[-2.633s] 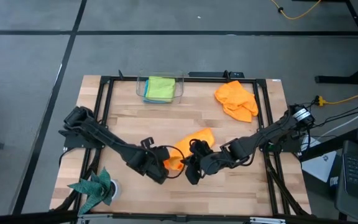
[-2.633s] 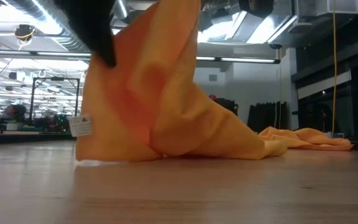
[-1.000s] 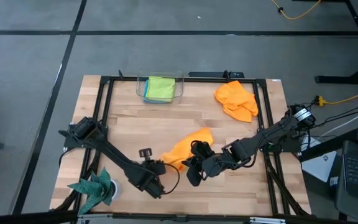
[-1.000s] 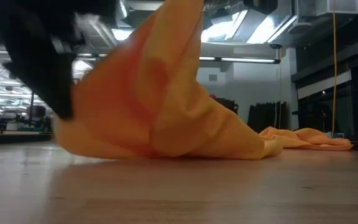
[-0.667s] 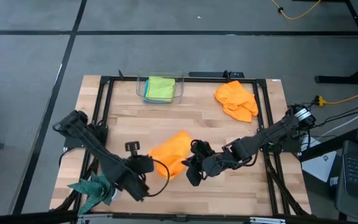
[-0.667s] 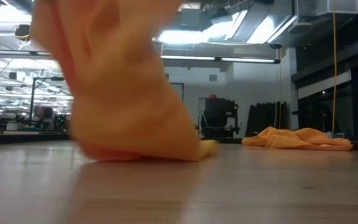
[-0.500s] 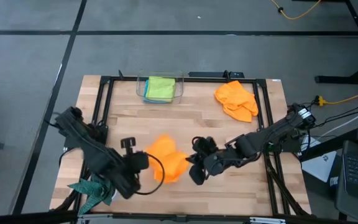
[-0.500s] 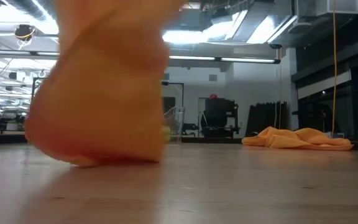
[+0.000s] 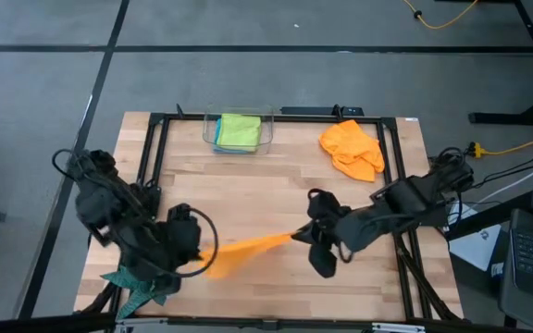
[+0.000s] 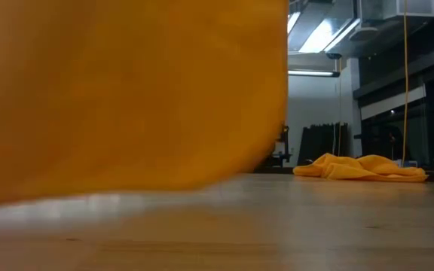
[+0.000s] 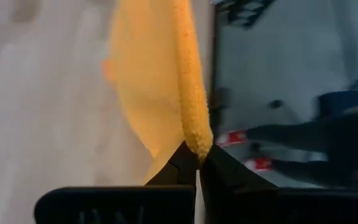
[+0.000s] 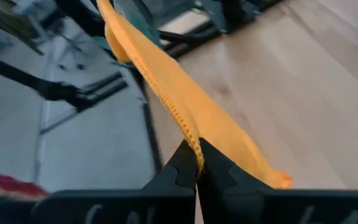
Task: Fold microfiber towels
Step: Fold the bottom orange microfiber cloth
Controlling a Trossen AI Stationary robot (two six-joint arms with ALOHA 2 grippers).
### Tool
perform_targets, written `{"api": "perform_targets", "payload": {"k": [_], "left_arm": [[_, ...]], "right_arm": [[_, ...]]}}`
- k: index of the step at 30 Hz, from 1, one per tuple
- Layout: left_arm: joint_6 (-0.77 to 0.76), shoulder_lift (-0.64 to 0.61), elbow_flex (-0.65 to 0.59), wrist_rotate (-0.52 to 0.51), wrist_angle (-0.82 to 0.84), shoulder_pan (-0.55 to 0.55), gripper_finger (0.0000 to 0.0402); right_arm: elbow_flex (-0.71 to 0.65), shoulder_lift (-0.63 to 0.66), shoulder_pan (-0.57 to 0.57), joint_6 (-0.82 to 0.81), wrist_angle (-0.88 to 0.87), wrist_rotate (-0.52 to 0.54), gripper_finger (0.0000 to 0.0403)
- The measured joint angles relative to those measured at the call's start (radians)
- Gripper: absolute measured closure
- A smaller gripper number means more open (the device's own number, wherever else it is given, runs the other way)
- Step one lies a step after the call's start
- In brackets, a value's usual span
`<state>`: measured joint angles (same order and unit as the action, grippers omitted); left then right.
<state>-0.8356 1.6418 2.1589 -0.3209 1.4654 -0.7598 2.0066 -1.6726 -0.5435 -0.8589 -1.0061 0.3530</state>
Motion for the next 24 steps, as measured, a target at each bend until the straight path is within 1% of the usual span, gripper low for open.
{"api": "perform_targets", "payload": {"k": [3,7,9,11,14,16,20,24], "left_arm": [[0.027,0.001,0.077,0.023,-0.05,-0.013,0.0401],[0.124,-0.001,0.166,0.026,-0.117,-0.021,0.0401],[0.147,-0.001,0.181,0.025,-0.1,-0.02,0.0401],[0.145,-0.001,0.174,0.026,-0.028,-0.012,0.0401],[0.101,0.003,0.123,0.073,0.104,0.033,0.0401],[0.098,0.001,0.06,0.111,0.103,0.078,0.0401],[0.205,0.002,-0.064,0.136,0.102,0.158,0.0401],[0.296,0.01,-0.266,0.126,0.106,0.272,0.0401]], "right_arm": [[0.047,0.0,-0.014,0.022,0.007,-0.004,0.0403],[0.08,0.0,-0.023,0.059,0.024,0.012,0.0403],[0.082,0.0,-0.023,0.055,0.004,0.017,0.0403],[0.078,-0.008,-0.017,0.035,-0.049,0.019,0.0403],[0.055,-0.024,0.01,-0.01,-0.127,0.019,0.0403],[0.032,-0.033,0.038,-0.026,-0.16,0.02,0.0403],[-0.019,-0.067,0.107,0.004,-0.191,0.054,0.0403],[-0.118,-0.114,0.19,0.095,-0.192,0.097,0.0403]]}}
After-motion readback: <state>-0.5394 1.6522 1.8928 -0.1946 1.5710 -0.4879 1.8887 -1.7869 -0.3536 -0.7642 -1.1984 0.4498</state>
